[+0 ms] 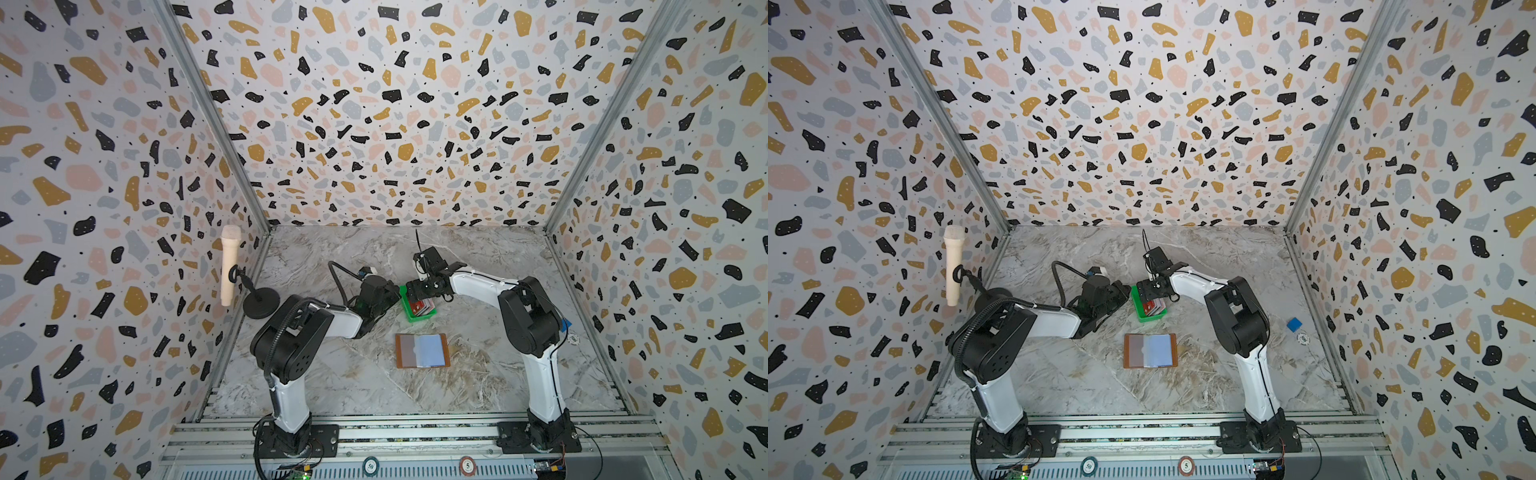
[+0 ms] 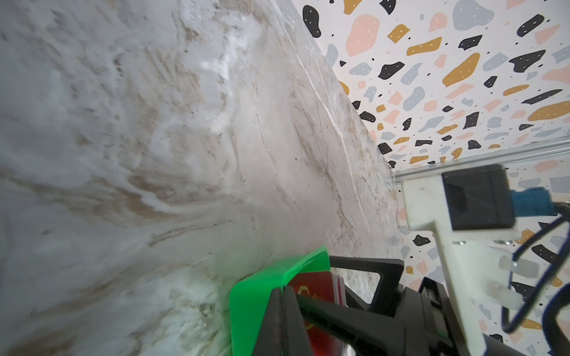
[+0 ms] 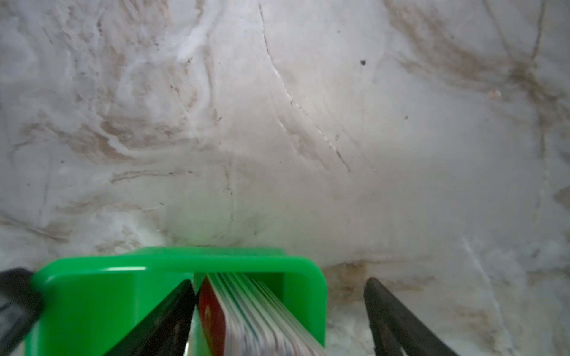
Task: Insert credit cards into a card holder
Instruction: Pick up the credit card from the storage box.
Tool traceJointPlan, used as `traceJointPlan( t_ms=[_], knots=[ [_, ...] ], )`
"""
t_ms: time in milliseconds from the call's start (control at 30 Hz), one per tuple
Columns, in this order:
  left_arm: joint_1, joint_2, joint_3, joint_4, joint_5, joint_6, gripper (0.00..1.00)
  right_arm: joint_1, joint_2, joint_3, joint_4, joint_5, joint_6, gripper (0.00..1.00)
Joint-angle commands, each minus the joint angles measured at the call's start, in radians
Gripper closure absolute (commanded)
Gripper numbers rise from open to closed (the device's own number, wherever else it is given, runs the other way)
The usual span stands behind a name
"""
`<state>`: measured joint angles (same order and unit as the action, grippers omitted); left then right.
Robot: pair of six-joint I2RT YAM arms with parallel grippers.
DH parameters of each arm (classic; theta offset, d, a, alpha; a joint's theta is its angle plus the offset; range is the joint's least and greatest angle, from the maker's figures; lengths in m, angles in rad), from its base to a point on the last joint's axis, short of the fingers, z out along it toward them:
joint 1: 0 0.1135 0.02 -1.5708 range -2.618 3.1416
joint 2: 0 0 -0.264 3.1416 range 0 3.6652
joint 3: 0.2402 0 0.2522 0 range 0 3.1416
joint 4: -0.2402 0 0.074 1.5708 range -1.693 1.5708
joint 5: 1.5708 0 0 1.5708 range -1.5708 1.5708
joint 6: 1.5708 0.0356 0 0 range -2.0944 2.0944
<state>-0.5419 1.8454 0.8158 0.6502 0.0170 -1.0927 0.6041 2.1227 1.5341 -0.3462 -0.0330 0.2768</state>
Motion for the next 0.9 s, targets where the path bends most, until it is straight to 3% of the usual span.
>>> traceJointPlan(
  t_ms=[0, 100, 433, 867],
  knots=[
    [-0.003, -0.036, 0.0, 0.022, -0.019, 0.02, 1.0, 0.001, -0.063, -0.027, -0.05, -0.023, -0.028, 0.13],
    [-0.003, -0.041, 0.006, 0.017, -0.019, 0.024, 1.0, 0.011, -0.068, -0.043, -0.052, -0.032, -0.029, 0.13],
    [-0.003, -0.048, 0.013, -0.021, -0.028, 0.04, 1.0, 0.004, -0.122, -0.05, -0.093, 0.176, -0.05, 0.13],
    [-0.001, -0.022, 0.015, -0.013, -0.015, 0.028, 1.0, 0.028, -0.147, -0.029, -0.123, 0.254, -0.064, 0.18]
  ],
)
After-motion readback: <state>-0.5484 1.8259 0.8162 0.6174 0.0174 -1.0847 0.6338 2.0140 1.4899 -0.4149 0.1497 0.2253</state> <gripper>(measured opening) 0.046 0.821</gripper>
